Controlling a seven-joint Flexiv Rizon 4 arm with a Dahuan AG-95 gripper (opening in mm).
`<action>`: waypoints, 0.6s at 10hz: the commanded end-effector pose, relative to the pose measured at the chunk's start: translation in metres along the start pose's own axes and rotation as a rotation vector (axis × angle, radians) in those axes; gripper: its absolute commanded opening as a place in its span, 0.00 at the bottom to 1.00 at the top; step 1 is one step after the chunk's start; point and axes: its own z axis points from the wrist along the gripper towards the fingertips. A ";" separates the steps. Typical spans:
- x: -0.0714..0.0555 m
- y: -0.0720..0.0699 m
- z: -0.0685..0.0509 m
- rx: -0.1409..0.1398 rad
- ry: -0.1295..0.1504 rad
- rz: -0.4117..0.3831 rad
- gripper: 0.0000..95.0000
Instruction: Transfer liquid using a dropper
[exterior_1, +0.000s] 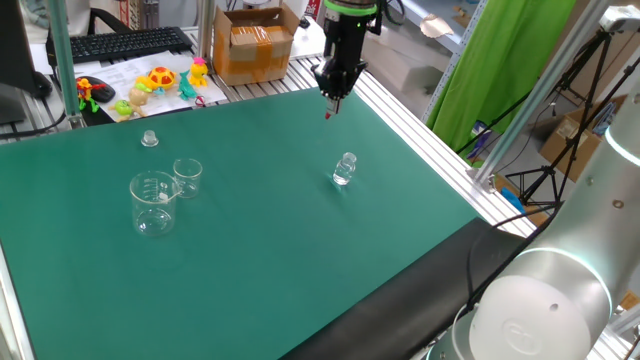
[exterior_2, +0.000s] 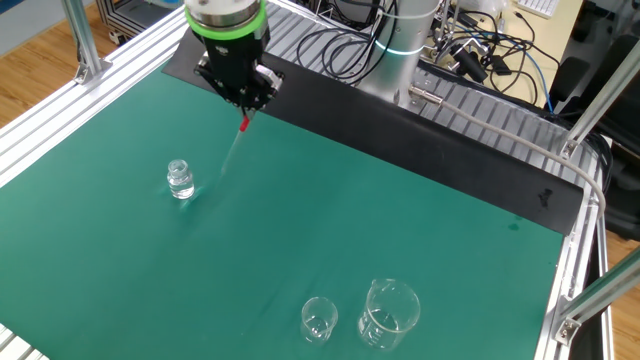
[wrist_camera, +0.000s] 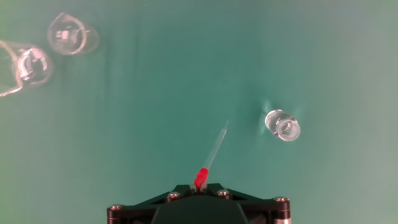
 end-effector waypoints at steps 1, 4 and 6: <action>-0.009 -0.011 -0.008 0.040 0.013 -0.054 0.00; -0.013 -0.033 -0.012 0.048 0.014 -0.064 0.00; -0.010 -0.051 -0.013 0.046 0.014 -0.085 0.00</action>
